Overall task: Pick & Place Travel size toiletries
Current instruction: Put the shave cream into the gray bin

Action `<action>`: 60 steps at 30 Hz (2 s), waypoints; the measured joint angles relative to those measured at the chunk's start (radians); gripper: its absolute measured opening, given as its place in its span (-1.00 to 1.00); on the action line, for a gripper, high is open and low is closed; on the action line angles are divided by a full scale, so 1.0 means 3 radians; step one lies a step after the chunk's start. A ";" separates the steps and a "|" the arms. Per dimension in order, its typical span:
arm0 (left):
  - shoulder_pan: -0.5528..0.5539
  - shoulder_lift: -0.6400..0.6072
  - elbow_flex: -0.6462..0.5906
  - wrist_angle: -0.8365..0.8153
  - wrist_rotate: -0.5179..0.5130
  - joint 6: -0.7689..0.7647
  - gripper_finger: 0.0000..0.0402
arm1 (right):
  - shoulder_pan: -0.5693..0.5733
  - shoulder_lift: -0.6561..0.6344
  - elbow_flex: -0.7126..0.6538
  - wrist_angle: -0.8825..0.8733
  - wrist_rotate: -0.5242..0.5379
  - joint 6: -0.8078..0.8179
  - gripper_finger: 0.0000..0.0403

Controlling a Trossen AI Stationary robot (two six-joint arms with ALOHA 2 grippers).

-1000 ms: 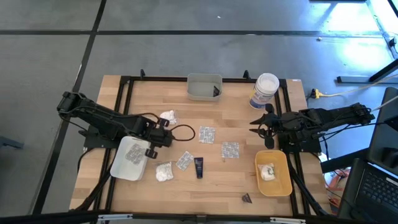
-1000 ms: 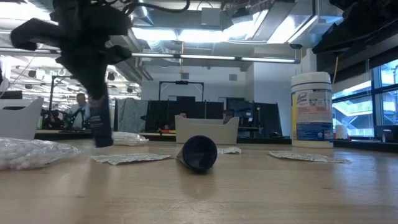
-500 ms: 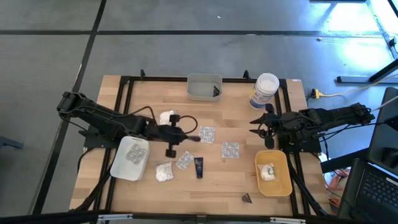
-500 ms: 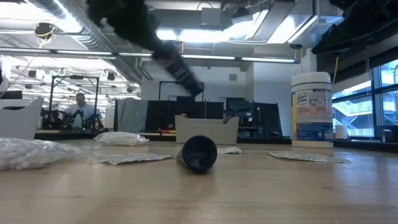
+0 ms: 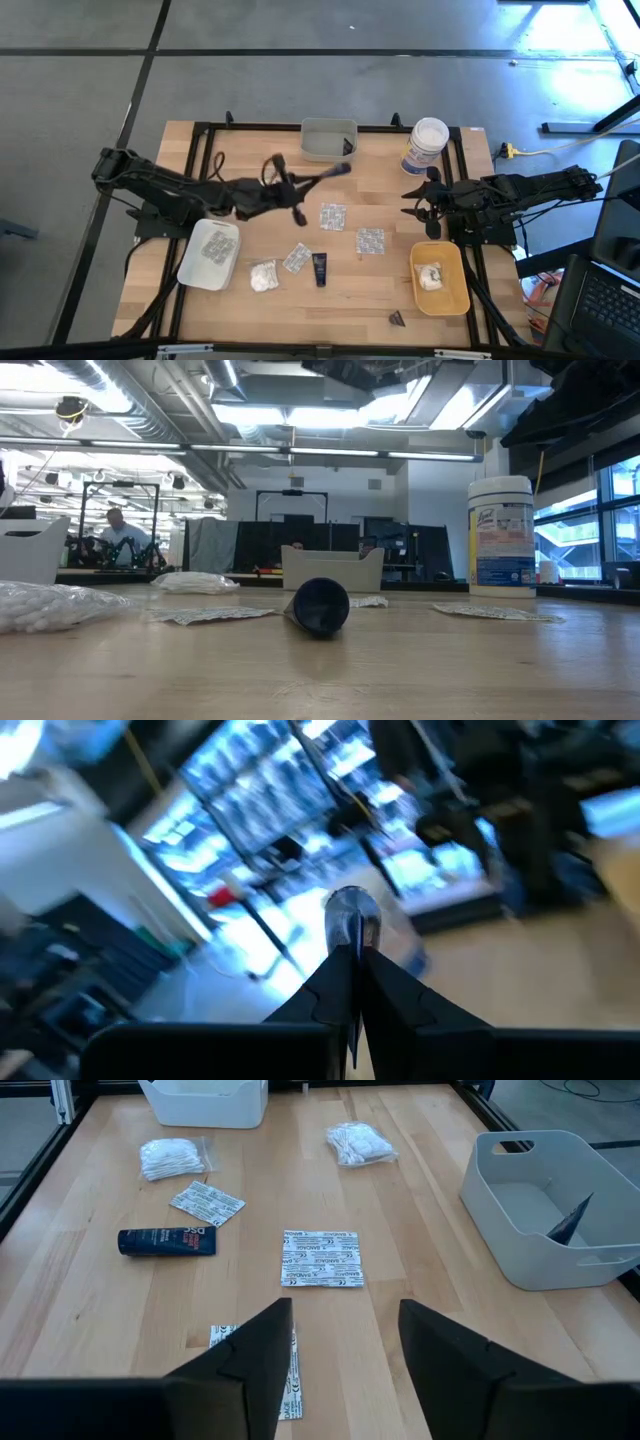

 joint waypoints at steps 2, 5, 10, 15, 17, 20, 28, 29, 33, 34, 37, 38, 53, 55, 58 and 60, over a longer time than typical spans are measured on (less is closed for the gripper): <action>0.0090 0.0001 0.0000 0.0194 0.0000 0.0149 -0.93 | -0.0001 0.0000 0.0000 0.0000 0.0001 0.0000 -0.05; 0.0256 0.0000 0.0000 0.0395 -0.0001 0.0311 -0.93 | 0.0000 0.0001 0.0000 0.0000 0.0000 0.0000 -0.07; 0.0600 0.0001 0.0042 0.0434 0.0000 0.0397 -0.93 | 0.0000 0.0001 0.0000 0.0000 0.0001 0.0000 -0.13; 0.0984 0.0001 0.0269 0.0051 0.0096 0.0173 -0.93 | -0.0001 0.0000 0.0000 0.0000 0.0000 0.0000 -0.18; 0.1124 0.0001 0.0393 -0.0180 0.0173 0.0031 -0.93 | -0.0001 0.0001 0.0000 0.0000 0.0000 0.0000 -0.20; 0.1316 0.0001 0.0577 -0.0500 0.0337 -0.0196 -0.93 | 0.0000 0.0000 0.0000 0.0000 0.0000 0.0000 -0.23; 0.1736 0.0001 0.0891 -0.1103 0.0713 -0.0774 -0.93 | -0.0001 0.0000 0.0000 0.0000 0.0001 0.0000 -0.29; 0.1778 0.0016 0.0912 -0.1115 0.0737 -0.0816 -0.93 | -0.0001 0.0000 0.0000 0.0000 0.0000 0.0000 -0.30; 0.1941 0.0136 0.1009 -0.1286 0.0831 -0.0974 -0.93 | 0.0000 0.0000 0.0000 0.0000 0.0001 0.0000 -0.32; 0.1974 0.0195 0.1065 -0.1354 0.0868 -0.1017 -0.93 | 0.0000 0.0000 0.0000 0.0001 0.0000 0.0000 -0.33; 0.2071 0.0419 0.1274 -0.1680 0.0940 -0.1103 -0.93 | -0.0001 0.0000 0.0000 0.0000 0.0000 0.0000 -0.35; 0.2095 0.0515 0.1363 -0.1793 0.0944 -0.1113 -0.93 | -0.0001 0.0000 0.0000 0.0000 0.0001 0.0000 -0.35; 0.2361 0.1634 0.2600 -0.3244 0.1091 -0.1312 -0.93 | -0.0001 0.0001 0.0000 0.0000 0.0000 0.0000 -0.43; 0.2397 0.1702 0.2630 -0.3296 0.1156 -0.1353 -0.93 | 0.0000 0.0000 0.0000 0.0001 0.0000 0.0000 -0.43; 0.2452 0.1763 0.2633 -0.3325 0.1284 -0.1440 -0.93 | 0.0000 0.0000 0.0000 0.0000 0.0000 0.0000 -0.44; 0.2487 0.1807 0.2635 -0.3386 0.1416 -0.1521 -0.93 | 0.0000 0.0001 0.0000 0.0000 0.0001 0.0000 -0.43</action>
